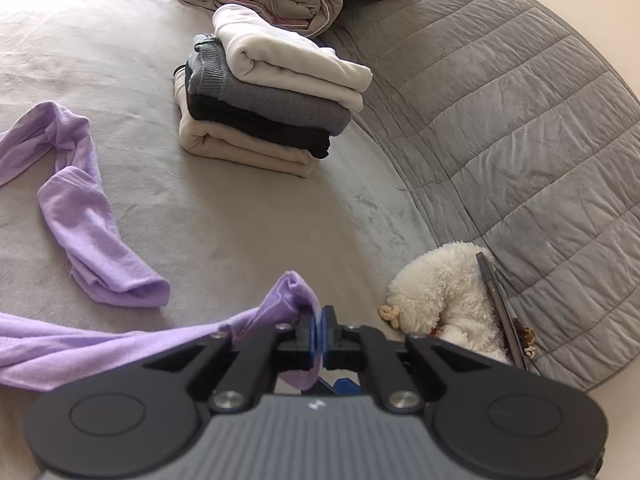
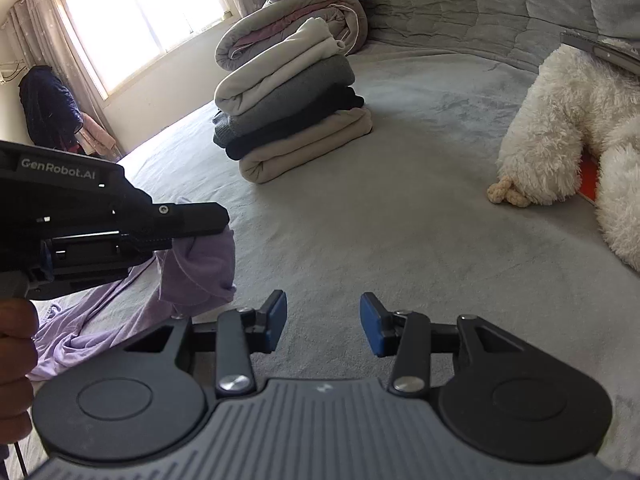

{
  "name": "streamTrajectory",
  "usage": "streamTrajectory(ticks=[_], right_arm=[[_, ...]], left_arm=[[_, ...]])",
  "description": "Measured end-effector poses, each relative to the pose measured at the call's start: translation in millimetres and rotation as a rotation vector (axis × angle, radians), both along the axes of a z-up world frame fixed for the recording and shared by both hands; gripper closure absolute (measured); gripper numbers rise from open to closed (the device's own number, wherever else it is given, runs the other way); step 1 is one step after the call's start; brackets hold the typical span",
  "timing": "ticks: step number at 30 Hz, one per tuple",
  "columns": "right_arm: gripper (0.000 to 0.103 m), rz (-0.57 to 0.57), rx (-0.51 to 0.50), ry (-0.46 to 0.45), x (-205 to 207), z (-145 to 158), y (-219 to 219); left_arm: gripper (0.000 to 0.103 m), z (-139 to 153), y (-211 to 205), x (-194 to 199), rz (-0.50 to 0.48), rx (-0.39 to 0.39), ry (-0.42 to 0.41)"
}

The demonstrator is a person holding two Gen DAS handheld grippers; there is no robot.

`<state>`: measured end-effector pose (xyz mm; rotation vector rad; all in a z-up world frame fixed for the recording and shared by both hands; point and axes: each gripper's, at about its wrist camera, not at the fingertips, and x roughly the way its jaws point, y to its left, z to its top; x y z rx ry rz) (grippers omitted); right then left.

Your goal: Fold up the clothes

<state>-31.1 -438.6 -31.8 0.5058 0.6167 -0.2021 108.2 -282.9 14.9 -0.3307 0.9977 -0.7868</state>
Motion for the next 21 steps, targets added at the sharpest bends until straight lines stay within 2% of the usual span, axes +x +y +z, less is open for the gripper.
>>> streamTrajectory(ticks=[4, 7, 13, 21], right_arm=[[0.058, -0.021, 0.067, 0.004, 1.7, -5.9, -6.3], [0.058, -0.025, 0.098, 0.003, 3.6, -8.1, -7.6], [0.058, -0.024, 0.107, 0.005, 12.6, -11.6, -3.9], [0.058, 0.001, 0.126, 0.016, 31.7, -15.2, 3.8]], left_arm=[[0.100, -1.5, -8.3, 19.6, 0.025, 0.043, -0.024], [0.100, 9.1, -10.0, 31.5, 0.022, 0.059, -0.055], [0.100, 23.9, -20.3, 59.9, -0.024, 0.187, -0.138], [0.099, -2.8, 1.0, 97.0, 0.021, 0.215, -0.088]])
